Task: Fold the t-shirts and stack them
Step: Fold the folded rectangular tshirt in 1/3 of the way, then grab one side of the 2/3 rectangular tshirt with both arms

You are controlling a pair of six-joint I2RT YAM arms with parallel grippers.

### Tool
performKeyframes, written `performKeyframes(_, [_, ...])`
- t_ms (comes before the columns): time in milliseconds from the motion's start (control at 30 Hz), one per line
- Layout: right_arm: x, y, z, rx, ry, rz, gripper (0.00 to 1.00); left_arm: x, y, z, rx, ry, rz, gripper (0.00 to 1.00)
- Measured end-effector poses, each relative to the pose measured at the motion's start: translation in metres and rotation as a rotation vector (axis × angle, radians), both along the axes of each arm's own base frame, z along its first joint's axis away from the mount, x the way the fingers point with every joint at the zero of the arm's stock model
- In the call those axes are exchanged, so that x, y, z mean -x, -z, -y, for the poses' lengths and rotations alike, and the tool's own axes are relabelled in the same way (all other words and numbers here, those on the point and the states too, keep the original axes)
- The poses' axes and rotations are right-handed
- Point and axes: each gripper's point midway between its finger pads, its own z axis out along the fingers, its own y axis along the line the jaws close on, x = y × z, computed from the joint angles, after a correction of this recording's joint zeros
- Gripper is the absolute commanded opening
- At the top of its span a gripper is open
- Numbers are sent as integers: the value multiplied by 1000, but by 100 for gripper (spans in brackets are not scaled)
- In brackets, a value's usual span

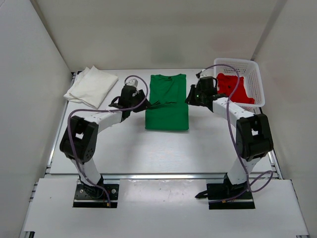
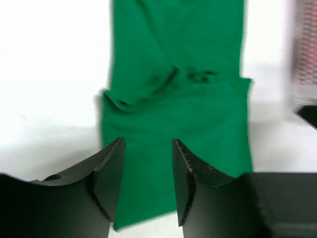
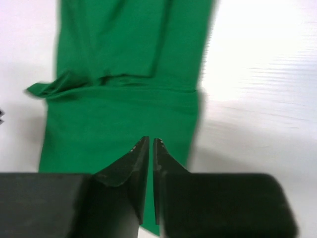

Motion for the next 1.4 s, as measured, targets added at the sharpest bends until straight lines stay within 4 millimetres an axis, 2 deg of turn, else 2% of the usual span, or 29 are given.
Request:
performKeyframes(67, [8, -6, -19, -19, -49, 17, 0, 18, -7, 9, 19, 25, 31, 50])
performKeyframes(133, [14, -3, -38, -35, -103, 14, 0, 41, -3, 27, 38, 73, 29, 47])
performKeyframes(233, [21, 14, -64, -49, -183, -29, 0, 65, 18, 50, 52, 146, -17, 45])
performKeyframes(300, [26, 27, -75, -56, -217, -62, 0, 75, 37, 53, 46, 166, -64, 45])
performKeyframes(433, [40, 47, -75, -57, -212, -111, 0, 87, 70, 39, 39, 147, -146, 45])
performKeyframes(500, [57, 60, -66, -60, -185, -137, 1, 89, 70, 35, 54, 142, -137, 45])
performKeyframes(600, [93, 90, -48, -58, -143, -223, 0, 95, 71, 32, 83, 140, -128, 46])
performKeyframes(700, [96, 91, -42, -91, -118, -219, 0, 102, 69, 31, 107, 145, -138, 46])
performKeyframes(800, [96, 90, -41, -105, -110, -215, 0, 101, 66, 34, 110, 150, -152, 46])
performKeyframes(900, [97, 88, -38, -93, -98, -205, 1, 86, 49, 40, 124, 146, -132, 46])
performKeyframes(1033, [102, 80, -35, -73, -89, -184, 1, 37, 17, 47, 177, 116, -62, 45])
performKeyframes(1100, [106, 74, -35, -69, -89, -164, 3, 11, 14, 43, 191, 86, -50, 41])
performKeyframes(1167, [111, 67, -35, -72, -92, -144, 3, -8, 21, 37, 201, 63, -61, 42])
performKeyframes(1233, [121, 64, -32, -80, -89, -132, 1, -9, 36, 27, 201, 42, -95, 43])
performKeyframes(1267, [126, 65, -29, -80, -85, -135, 1, -2, 45, 21, 192, 31, -118, 44])
performKeyframes(1333, [133, 71, -22, -81, -70, -147, 0, 21, 61, 11, 164, 18, -165, 45])
performKeyframes(1400, [140, 82, -14, -81, -46, -177, 0, 48, 66, 9, 138, 29, -184, 46])
